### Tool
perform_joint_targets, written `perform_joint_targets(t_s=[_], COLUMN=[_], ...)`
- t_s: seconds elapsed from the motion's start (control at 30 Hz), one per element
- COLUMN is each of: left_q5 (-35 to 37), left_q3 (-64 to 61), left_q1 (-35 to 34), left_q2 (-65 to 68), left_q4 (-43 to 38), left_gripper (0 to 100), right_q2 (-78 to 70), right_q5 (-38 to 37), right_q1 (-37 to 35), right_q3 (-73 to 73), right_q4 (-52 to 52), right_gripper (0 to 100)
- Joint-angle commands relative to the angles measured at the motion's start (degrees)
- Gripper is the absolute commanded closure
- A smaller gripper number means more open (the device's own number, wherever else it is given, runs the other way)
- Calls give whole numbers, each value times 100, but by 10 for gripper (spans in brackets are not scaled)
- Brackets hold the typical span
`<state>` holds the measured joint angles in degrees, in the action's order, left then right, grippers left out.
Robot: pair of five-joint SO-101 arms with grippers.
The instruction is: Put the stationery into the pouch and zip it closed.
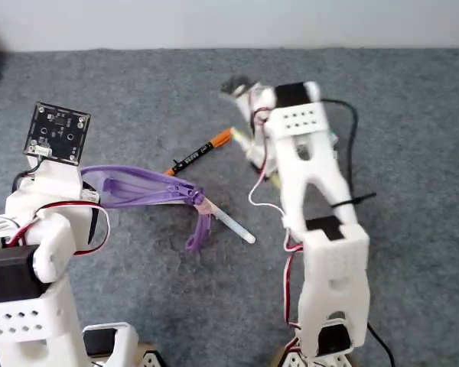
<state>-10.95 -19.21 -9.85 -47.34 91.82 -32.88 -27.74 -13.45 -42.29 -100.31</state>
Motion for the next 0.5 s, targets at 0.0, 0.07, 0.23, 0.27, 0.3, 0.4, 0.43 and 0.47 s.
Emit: perform_joint_targets(t_s=[0.0, 0.07, 0.23, 0.27, 0.3, 0.4, 0.43, 0.47], left_q5=[70, 70, 70, 70, 70, 70, 79, 79], left_q3=[-224, -224, -224, -224, -224, -224, -224, -224], left_q1=[9, 9, 18, 18, 18, 26, 26, 26], left_q2=[88, 88, 97, 97, 97, 97, 97, 97], left_q4=[-35, -35, -35, -35, -35, -44, -44, -44], left_gripper=[988, 988, 988, 988, 988, 988, 988, 988], right_q2=[1218, 1868, 3459, 3741, 3987, 4593, 4734, 4875], right_q5=[352, 369, 1231, 1600, 1925, 2629, 2954, 3323], right_q1=[180, 163, -22, -48, -145, -549, -681, -840], right_q3=[211, 457, 633, 633, 633, 642, 642, 642], right_q4=[-277, -277, -251, -251, -242, -145, -57, 84], right_gripper=[991, 991, 991, 991, 991, 991, 991, 991])
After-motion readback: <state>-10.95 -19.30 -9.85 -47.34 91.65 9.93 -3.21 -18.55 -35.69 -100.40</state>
